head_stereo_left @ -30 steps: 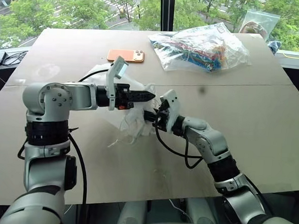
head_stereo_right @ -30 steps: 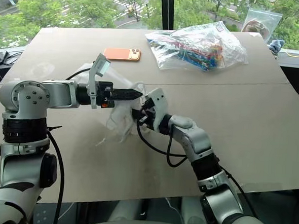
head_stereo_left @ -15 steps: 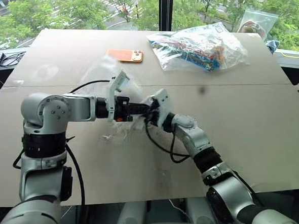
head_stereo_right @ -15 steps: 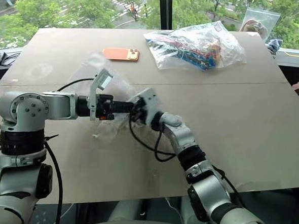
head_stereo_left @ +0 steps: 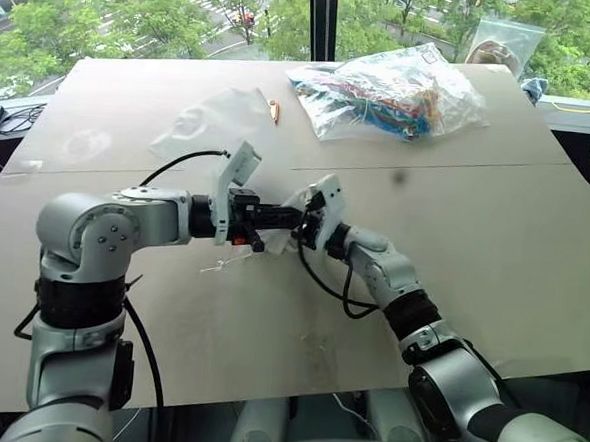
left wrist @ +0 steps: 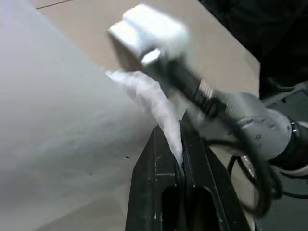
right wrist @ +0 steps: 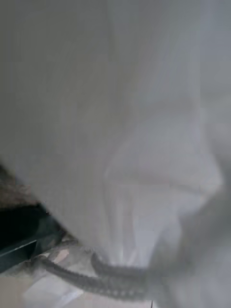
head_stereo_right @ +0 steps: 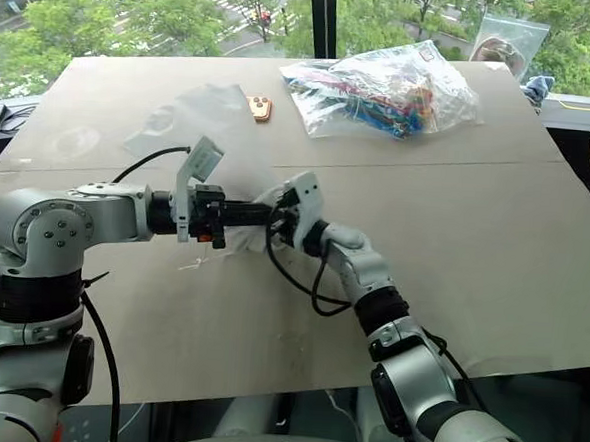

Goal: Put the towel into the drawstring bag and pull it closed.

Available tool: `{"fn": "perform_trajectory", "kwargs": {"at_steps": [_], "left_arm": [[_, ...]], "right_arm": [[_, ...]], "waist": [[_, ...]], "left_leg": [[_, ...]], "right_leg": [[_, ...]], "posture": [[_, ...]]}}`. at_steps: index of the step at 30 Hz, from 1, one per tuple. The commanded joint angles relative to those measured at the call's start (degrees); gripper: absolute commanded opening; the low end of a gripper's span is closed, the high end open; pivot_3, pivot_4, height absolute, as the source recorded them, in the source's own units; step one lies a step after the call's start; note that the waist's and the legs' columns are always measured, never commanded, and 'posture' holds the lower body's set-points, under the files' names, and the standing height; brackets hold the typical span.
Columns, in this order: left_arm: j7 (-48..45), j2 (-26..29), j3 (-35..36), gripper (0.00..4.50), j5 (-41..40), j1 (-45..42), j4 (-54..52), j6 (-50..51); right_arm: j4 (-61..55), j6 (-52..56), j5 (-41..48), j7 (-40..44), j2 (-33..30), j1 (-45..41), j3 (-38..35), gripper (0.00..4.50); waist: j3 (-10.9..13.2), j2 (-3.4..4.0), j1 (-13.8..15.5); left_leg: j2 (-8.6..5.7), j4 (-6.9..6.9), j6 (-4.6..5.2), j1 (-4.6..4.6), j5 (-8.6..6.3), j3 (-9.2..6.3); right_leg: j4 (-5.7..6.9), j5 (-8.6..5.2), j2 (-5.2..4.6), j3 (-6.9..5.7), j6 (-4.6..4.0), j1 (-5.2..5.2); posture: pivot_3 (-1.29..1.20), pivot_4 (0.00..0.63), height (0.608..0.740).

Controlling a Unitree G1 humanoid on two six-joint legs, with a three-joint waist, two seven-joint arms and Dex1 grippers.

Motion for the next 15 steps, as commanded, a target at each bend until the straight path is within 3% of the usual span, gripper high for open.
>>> {"fn": "perform_trajectory", "kwargs": {"at_steps": [1, 4, 11, 15], "left_arm": [[-0.2, 0.3, 0.2, 0.00, 0.2, 0.6, 0.0, -1.8], [0.0, 0.0, -0.1, 0.00, 3.0, 1.6, 3.3, -5.1], [-3.0, 0.3, -2.2, 0.00, 8.2, 0.1, 12.1, -12.7], [-4.6, -0.6, -3.3, 0.00, 9.2, -1.5, 14.8, -13.9]], "right_arm": [[-3.5, -0.3, 1.1, -1.5, 4.8, -0.9, -1.6, 1.95], [-12.2, 4.6, 1.9, -1.9, 1.7, 3.2, -1.1, 3.26], [-36.4, 20.3, 1.7, -4.3, -7.8, 13.7, 0.8, 3.26], [-42.3, 26.4, 1.1, -4.9, -12.3, 15.4, 1.8, 3.26]], "waist": [[0.0, 0.00, 0.0], [0.0, 0.01, 0.0], [0.0, 0.00, 0.8], [0.0, 0.00, 1.3]], "left_leg": [[0.00, 0.00, 0.00, 0.00, 0.00, -0.02], [0.02, 0.00, 0.00, 0.00, 0.00, -0.05], [-0.04, 0.02, 0.02, -0.03, -0.01, -0.05], [-0.03, 0.02, 0.03, -0.04, -0.01, 0.02]], "right_leg": [[0.00, 0.00, 0.00, 0.00, 0.00, 0.00], [0.03, 0.00, 0.02, -0.01, -0.01, -0.03], [0.00, 0.00, -0.03, -0.02, 0.00, -0.02], [0.01, -0.01, -0.01, -0.08, 0.00, -0.02]], "posture": [[0.00, 0.150, 0.740], [0.00, 0.150, 0.740], [0.00, 0.150, 0.740], [0.00, 0.150, 0.740]]}}
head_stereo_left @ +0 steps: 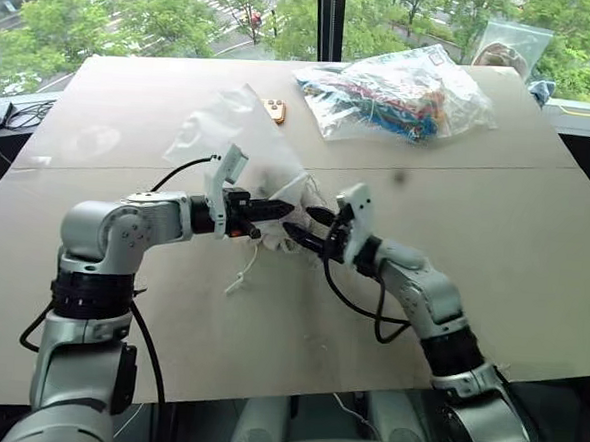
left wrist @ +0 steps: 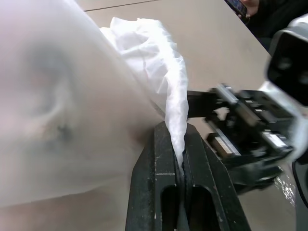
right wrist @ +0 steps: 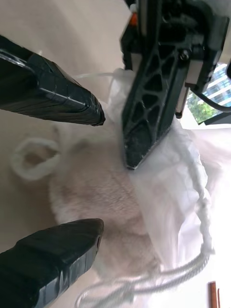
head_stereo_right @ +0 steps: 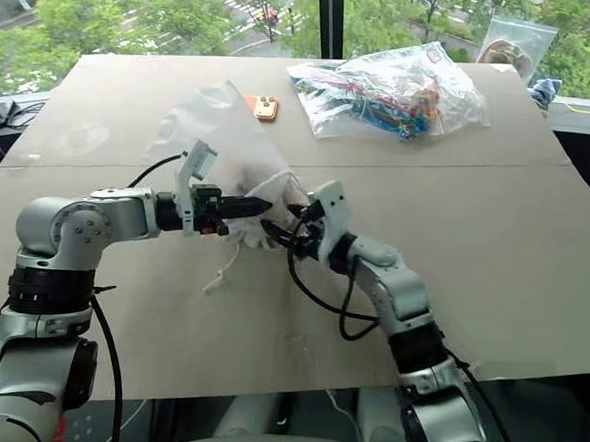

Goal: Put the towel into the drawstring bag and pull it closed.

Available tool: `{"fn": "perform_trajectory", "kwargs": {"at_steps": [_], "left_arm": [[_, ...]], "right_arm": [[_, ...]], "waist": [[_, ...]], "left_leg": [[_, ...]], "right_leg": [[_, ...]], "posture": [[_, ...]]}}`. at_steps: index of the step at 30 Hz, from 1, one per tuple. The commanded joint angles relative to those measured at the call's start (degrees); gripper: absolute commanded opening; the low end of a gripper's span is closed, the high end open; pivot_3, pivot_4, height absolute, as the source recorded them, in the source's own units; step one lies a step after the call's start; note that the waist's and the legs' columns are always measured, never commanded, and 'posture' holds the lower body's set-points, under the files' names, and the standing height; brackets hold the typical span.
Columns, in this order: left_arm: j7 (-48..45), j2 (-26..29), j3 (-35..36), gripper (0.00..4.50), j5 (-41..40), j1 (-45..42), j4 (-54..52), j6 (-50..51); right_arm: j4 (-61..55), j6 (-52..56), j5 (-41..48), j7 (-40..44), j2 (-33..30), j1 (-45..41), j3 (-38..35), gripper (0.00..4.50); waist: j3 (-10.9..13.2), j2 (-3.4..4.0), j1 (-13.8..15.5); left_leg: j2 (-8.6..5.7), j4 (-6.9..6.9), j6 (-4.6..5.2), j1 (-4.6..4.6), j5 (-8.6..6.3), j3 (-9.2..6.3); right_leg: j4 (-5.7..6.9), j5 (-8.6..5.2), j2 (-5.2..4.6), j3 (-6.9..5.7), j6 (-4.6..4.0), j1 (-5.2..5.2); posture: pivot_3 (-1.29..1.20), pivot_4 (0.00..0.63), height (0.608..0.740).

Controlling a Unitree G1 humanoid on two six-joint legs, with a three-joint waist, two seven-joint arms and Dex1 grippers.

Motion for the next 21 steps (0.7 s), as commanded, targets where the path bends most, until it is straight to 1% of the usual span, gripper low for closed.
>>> {"fn": "perform_trajectory", "kwargs": {"at_steps": [1, 3, 5, 7, 10, 11, 12, 14, 15, 17, 18, 21], "left_arm": [[-2.1, -0.3, -0.7, 0.00, 0.2, -2.3, 0.5, -1.3], [-2.9, -0.4, -1.1, 0.00, 0.2, -2.7, 0.7, -1.1], [-3.3, -0.4, -1.2, 0.00, -0.2, -3.2, 0.5, -0.4], [-3.4, -0.3, -1.2, 0.00, -0.9, -3.6, -0.3, 1.0], [-3.3, -0.4, -0.8, 0.00, -1.4, -3.7, -1.0, 2.4], [-3.2, -0.3, -0.6, 0.00, -1.7, -3.7, -1.3, 3.2], [-2.9, -0.1, -0.5, 0.00, -2.0, -3.5, -1.7, 4.4], [-2.6, 0.5, -0.2, 0.00, -2.3, -2.5, -2.7, 5.8], [-2.5, 0.7, 0.0, 0.00, -2.3, -2.2, -3.1, 6.2], [-2.0, 1.0, 1.0, 0.00, -3.0, -1.4, -3.5, 7.6], [-1.8, 1.1, 1.5, 0.00, -3.4, -1.0, -3.9, 8.3], [-1.1, 1.1, 3.6, 0.00, -5.4, 0.1, -4.9, 11.6]], "right_arm": [[-4.1, 3.9, -0.2, -0.7, -0.8, -0.4, 1.4, 3.26], [-2.7, 4.1, -1.3, -0.4, -1.0, -1.3, 2.9, 3.26], [1.5, 2.4, -4.0, -0.7, -0.2, -3.3, 5.1, 3.26], [10.9, -2.4, -6.4, -2.0, 3.3, -7.7, 5.6, 3.26], [20.8, -8.3, -8.2, -3.2, 7.4, -12.4, 4.5, 3.26], [24.4, -10.7, -8.6, -3.2, 9.0, -14.3, 4.0, 2.72], [27.8, -13.7, -8.6, -3.5, 10.8, -16.1, 2.8, 2.55], [31.8, -18.8, -7.5, -2.3, 13.6, -18.5, 0.8, 1.58], [32.9, -20.5, -7.3, -1.5, 14.3, -19.1, 0.3, 1.17], [33.8, -23.6, -6.7, -0.6, 15.2, -19.7, -0.6, 0.22], [33.9, -24.8, -6.1, -0.3, 15.6, -19.6, -1.3, 0.05], [31.3, -27.6, -4.6, 2.4, 15.1, -17.3, -2.1, 0.05]], "waist": [[0.0, 0.00, -0.1], [0.0, 0.00, -0.1], [0.0, 0.00, -0.3], [0.0, -0.01, -0.4], [0.0, -0.01, -0.5], [0.0, -0.01, -0.6], [0.0, -0.01, -0.7], [0.0, -0.02, -0.9], [0.0, -0.02, -0.8], [0.0, -0.02, -0.8], [0.0, -0.02, -0.9], [0.0, -0.02, -1.2]], "left_leg": [[0.01, 0.00, 0.00, 0.00, 0.00, 0.05], [0.02, 0.00, 0.00, 0.03, 0.00, 0.13], [0.03, 0.00, 0.01, 0.03, 0.00, 0.18], [0.04, 0.02, 0.01, 0.04, 0.00, 0.20], [0.03, 0.05, 0.01, 0.04, 0.00, 0.19], [0.03, 0.05, 0.00, 0.04, 0.00, 0.19], [0.03, 0.05, 0.00, 0.04, 0.00, 0.19], [0.03, 0.05, -0.01, 0.02, 0.01, 0.14], [0.03, 0.04, -0.01, 0.01, 0.01, 0.08], [0.00, 0.03, -0.01, 0.00, 0.01, 0.00], [0.00, 0.03, -0.01, 0.00, 0.01, -0.04], [0.01, 0.02, -0.01, 0.00, 0.01, -0.09]], "right_leg": [[0.01, 0.00, 0.01, 0.00, 0.00, 0.00], [0.05, 0.00, 0.03, 0.01, 0.00, 0.00], [0.08, 0.00, 0.04, 0.04, 0.00, -0.01], [0.09, 0.00, 0.04, 0.05, 0.00, -0.01], [0.13, 0.00, 0.05, 0.05, 0.00, -0.01], [0.14, 0.00, 0.04, 0.04, 0.00, -0.01], [0.14, 0.00, 0.04, 0.05, 0.00, -0.01], [0.13, 0.00, 0.03, 0.05, -0.01, -0.02], [0.11, 0.00, 0.04, 0.04, -0.01, -0.02], [0.03, 0.00, -0.01, 0.04, 0.00, 0.00], [0.02, 0.01, -0.02, 0.05, 0.00, 0.00], [0.01, 0.01, 0.00, 0.07, 0.00, -0.01]], "posture": [[0.00, 0.150, 0.740], [0.00, 0.150, 0.740], [0.00, 0.150, 0.740], [0.00, 0.150, 0.740], [0.00, 0.150, 0.740], [0.00, 0.150, 0.740], [0.00, 0.150, 0.740], [0.00, 0.150, 0.740], [0.00, 0.150, 0.740], [0.00, 0.150, 0.740], [0.00, 0.150, 0.740], [0.00, 0.150, 0.740]]}}
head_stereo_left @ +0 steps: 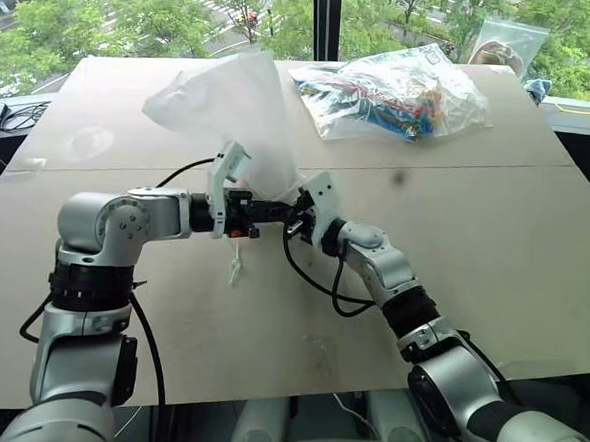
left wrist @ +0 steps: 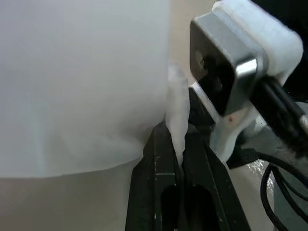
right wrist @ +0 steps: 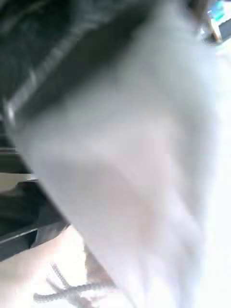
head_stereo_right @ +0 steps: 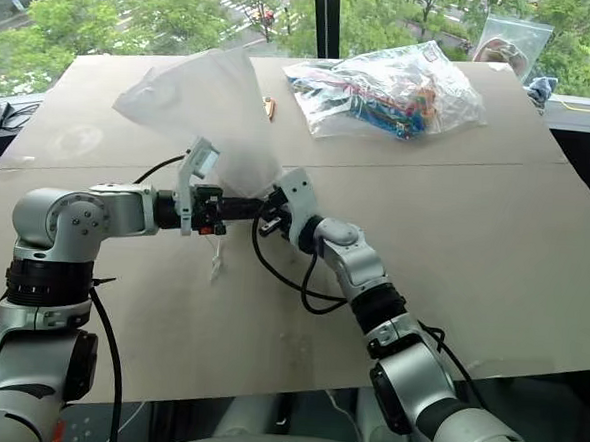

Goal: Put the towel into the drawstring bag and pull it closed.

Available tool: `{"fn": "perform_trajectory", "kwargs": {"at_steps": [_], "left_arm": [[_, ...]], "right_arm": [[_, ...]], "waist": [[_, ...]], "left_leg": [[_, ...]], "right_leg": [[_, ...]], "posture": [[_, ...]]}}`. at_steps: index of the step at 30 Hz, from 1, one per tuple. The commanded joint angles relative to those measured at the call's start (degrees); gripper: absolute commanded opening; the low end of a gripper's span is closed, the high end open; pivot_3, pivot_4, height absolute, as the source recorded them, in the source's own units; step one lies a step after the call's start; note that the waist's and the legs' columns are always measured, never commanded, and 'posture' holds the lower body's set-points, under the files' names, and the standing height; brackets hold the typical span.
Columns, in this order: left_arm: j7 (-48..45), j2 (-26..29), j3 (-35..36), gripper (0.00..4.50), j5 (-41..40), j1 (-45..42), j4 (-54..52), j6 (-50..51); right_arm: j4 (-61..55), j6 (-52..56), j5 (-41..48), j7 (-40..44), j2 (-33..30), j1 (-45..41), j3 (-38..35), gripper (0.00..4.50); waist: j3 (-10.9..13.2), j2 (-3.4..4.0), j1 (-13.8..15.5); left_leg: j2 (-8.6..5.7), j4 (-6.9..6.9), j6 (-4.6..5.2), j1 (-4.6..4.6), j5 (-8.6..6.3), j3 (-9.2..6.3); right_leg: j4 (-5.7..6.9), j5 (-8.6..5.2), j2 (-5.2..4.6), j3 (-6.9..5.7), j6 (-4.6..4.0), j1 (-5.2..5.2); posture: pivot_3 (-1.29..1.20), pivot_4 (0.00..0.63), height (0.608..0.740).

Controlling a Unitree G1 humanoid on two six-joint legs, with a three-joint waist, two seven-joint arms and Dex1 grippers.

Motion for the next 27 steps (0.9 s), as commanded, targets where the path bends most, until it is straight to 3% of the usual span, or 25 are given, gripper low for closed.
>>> {"fn": "perform_trajectory", "kwargs": {"at_steps": [1, 8, 13, 17, 22, 27], "left_arm": [[0.3, 0.4, 3.1, 0.00, -3.6, 0.4, -3.0, 3.5], [3.3, -2.9, 8.2, 0.00, -8.8, -3.6, 0.4, 11.0], [7.8, -6.6, 15.7, 0.00, -14.2, -11.4, 9.8, 17.1], [11.2, -3.6, 10.1, 0.00, -27.5, -10.2, 12.3, 18.1], [18.5, -0.4, 2.8, 0.00, -44.5, -5.8, 9.5, 18.1], [27.9, 0.1, 2.5, 0.00, -51.6, -5.1, 9.3, 14.6]], "right_arm": [[-6.7, -3.9, 3.6, 4.1, 2.9, 0.9, -1.3, 0.05], [-13.5, -0.9, 5.4, 8.5, -0.1, 4.8, -0.7, 0.05], [-28.8, 7.8, 8.7, 12.1, -7.2, 10.2, 0.4, 0.05], [-34.8, 11.8, 10.3, 10.2, -10.4, 13.5, -1.0, 0.05], [-26.8, 9.8, 7.6, 8.3, -7.9, 9.1, -1.4, 0.05], [-20.9, 5.8, 4.6, 6.9, -5.2, 5.4, -1.2, 0.05]], "waist": [[0.0, 0.00, -0.2], [0.0, 0.00, -0.2], [0.0, 0.06, 0.3], [0.0, 0.01, -0.2], [0.0, 0.02, -0.6], [0.0, -0.02, 0.2]], "left_leg": [[0.02, 0.00, 0.00, 0.00, 0.00, -0.03], [0.00, 0.00, 0.01, 0.02, 0.00, -0.03], [-0.02, 0.07, -0.02, 0.04, 0.01, -0.04], [-0.04, 0.12, -0.02, 0.03, 0.01, -0.07], [0.04, 0.11, -0.02, 0.17, 0.01, 0.15], [0.02, 0.19, -0.07, 0.16, 0.05, 0.00]], "right_leg": [[0.01, 0.00, 0.01, -0.02, 0.00, 0.00], [0.09, 0.00, 0.01, -0.02, 0.00, 0.00], [0.30, -0.01, 0.00, -0.06, 0.00, -0.02], [0.32, -0.02, -0.04, -0.04, 0.00, -0.02], [0.61, -0.02, -0.02, 0.23, -0.01, -0.17], [0.73, -0.01, -0.02, 0.15, -0.02, -0.15]], "posture": [[0.00, 0.150, 0.740], [0.00, 0.150, 0.740], [0.00, 0.150, 0.740], [0.00, 0.150, 0.740], [0.00, 0.150, 0.740], [0.00, 0.150, 0.740]]}}
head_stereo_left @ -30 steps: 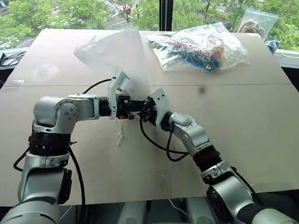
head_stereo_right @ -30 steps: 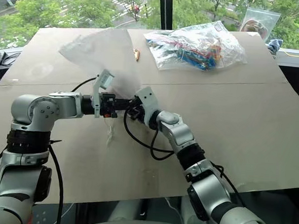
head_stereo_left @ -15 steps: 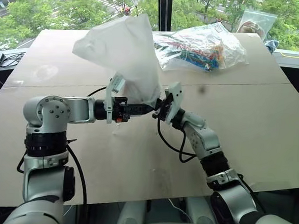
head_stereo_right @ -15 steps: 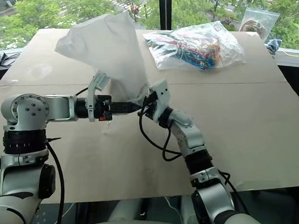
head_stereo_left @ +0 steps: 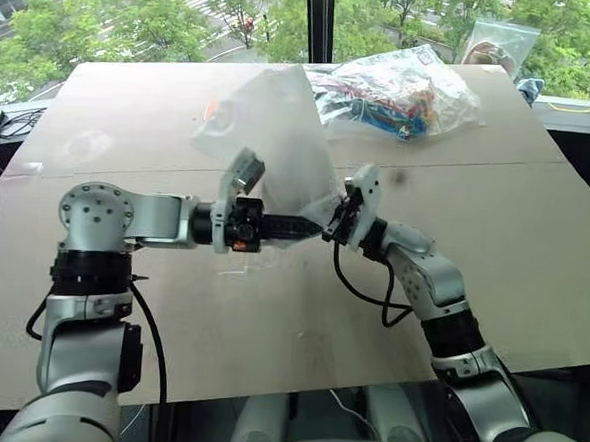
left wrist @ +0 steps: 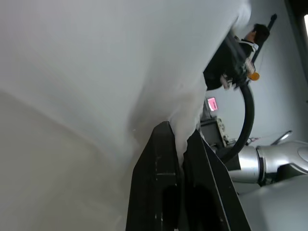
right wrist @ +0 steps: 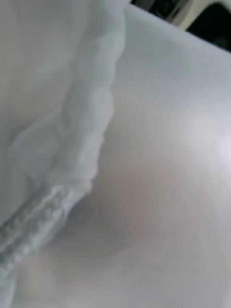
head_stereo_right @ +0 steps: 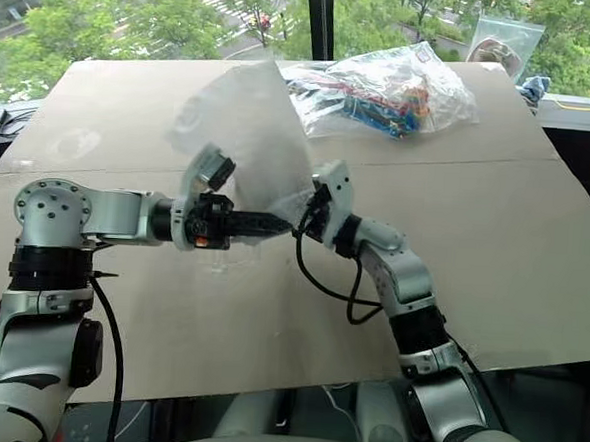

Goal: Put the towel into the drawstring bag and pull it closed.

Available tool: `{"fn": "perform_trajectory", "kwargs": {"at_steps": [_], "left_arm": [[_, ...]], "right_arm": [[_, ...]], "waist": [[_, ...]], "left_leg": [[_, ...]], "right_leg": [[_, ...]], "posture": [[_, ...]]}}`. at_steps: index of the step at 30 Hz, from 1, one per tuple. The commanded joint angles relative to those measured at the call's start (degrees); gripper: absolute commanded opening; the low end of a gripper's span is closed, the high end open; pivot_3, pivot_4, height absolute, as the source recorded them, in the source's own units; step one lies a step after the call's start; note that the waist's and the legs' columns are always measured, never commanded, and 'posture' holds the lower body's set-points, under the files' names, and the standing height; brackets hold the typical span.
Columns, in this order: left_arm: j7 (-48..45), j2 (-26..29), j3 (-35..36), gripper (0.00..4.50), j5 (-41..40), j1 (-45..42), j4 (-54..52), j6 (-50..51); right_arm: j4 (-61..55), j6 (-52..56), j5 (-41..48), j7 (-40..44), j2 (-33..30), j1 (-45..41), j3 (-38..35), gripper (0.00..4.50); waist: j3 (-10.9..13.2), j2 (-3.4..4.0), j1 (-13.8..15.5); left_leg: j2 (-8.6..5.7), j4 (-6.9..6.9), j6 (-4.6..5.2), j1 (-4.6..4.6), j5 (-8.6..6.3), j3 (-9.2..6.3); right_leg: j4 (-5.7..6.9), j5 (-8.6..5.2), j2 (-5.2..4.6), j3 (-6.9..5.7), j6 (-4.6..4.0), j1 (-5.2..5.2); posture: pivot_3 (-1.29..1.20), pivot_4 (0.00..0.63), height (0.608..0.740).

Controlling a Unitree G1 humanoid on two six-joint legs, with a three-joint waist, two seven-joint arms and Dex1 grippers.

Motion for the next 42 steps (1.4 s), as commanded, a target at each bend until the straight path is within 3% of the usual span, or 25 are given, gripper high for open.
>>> {"fn": "perform_trajectory", "kwargs": {"at_steps": [1, 4, 8, 10, 16, 23, 35, 39, 41, 42], "left_arm": [[3.8, -0.2, -0.6, 0.00, -6.1, -0.7, -1.1, -2.3], [6.9, -0.1, 1.1, 0.00, -5.1, -1.7, 0.8, -5.4], [6.0, 0.4, 1.4, 0.00, 1.4, -2.5, 2.2, -8.5], [3.1, 1.2, 0.4, 0.00, 6.8, -2.5, 2.1, -10.2], [-12.2, 4.3, -5.2, 0.00, 21.8, -2.4, -0.4, -15.9], [-23.3, 6.1, -8.7, 0.00, 31.0, -2.5, -1.1, -18.6], [-26.7, 4.4, -6.5, 0.00, 36.0, -2.3, -3.3, -17.7], [-27.1, 4.1, -6.0, 0.00, 36.5, -2.2, -3.5, -17.6], [-27.4, 4.1, -5.9, 0.00, 36.8, -2.0, -3.6, -17.7], [-27.5, 4.1, -5.9, 0.00, 37.0, -1.9, -3.6, -17.8]], "right_arm": [[-0.9, -2.0, -1.0, -1.2, 1.4, -1.3, 0.6, 0.05], [-4.3, -0.3, -3.8, -1.8, -2.1, 1.1, 1.9, 0.05], [-17.4, 5.3, -4.9, 1.2, -10.2, 7.4, 5.2, 1.30], [-25.4, 10.1, -3.6, 1.7, -14.2, 10.4, 5.7, 2.15], [-38.5, 22.3, 1.5, -1.3, -20.6, 14.4, 1.7, 2.15], [-31.8, 23.5, -2.9, -10.9, -17.8, 9.8, -0.8, 2.15], [-19.0, 22.8, -7.0, -14.8, -13.5, 3.5, 0.4, 2.15], [-15.2, 20.5, -8.7, -16.2, -12.2, 2.2, 0.1, 0.99], [-14.2, 19.3, -9.6, -17.0, -11.8, 2.0, -0.2, 0.04], [-13.9, 18.8, -10.0, -17.4, -11.7, 2.0, -0.3, 0.04]], "waist": [[0.0, -0.01, 0.4], [0.0, 0.00, 0.9], [0.0, -0.01, 1.4], [0.0, 0.02, 1.4], [0.0, 0.01, 0.8], [0.0, 0.01, 1.0], [0.0, 0.01, 0.9], [0.0, 0.02, 0.9], [0.0, 0.02, 0.9], [0.0, 0.01, 0.9]], "left_leg": [[-0.01, 0.01, 0.00, 0.00, 0.00, 0.00], [-0.06, 0.04, -0.01, -0.07, 0.01, 0.02], [-0.13, 0.03, -0.16, -0.13, 0.09, -0.02], [-0.17, 0.02, -0.22, -0.17, 0.13, 0.03], [-0.04, -0.06, -0.07, -0.08, 0.04, 0.26], [-0.03, -0.02, -0.08, -0.11, 0.07, 0.31], [-0.02, -0.05, -0.07, -0.16, 0.06, 0.27], [-0.02, -0.05, -0.07, -0.16, 0.06, 0.27], [-0.01, -0.05, -0.07, -0.16, 0.06, 0.26], [-0.01, -0.06, -0.07, -0.16, 0.06, 0.26]], "right_leg": [[0.00, 0.00, 0.00, -0.01, 0.00, 0.00], [-0.08, 0.00, -0.04, 0.00, 0.00, 0.01], [-0.17, -0.01, -0.06, -0.10, 0.00, 0.01], [-0.19, -0.01, -0.07, -0.10, 0.01, 0.01], [-0.16, -0.07, 0.09, -0.09, -0.07, 0.00], [-0.16, -0.12, 0.09, -0.10, -0.12, 0.01], [-0.18, -0.11, 0.07, -0.14, -0.12, 0.00], [-0.17, -0.11, 0.07, -0.15, -0.12, 0.00], [-0.18, -0.11, 0.07, -0.15, -0.12, 0.00], [-0.18, -0.11, 0.07, -0.15, -0.12, 0.00]], "posture": [[0.00, 0.150, 0.740], [0.00, 0.150, 0.740], [0.00, 0.150, 0.740], [0.00, 0.150, 0.740], [0.00, 0.150, 0.740], [0.00, 0.150, 0.740], [0.00, 0.150, 0.740], [0.00, 0.150, 0.740], [0.00, 0.150, 0.740], [0.00, 0.150, 0.740]]}}
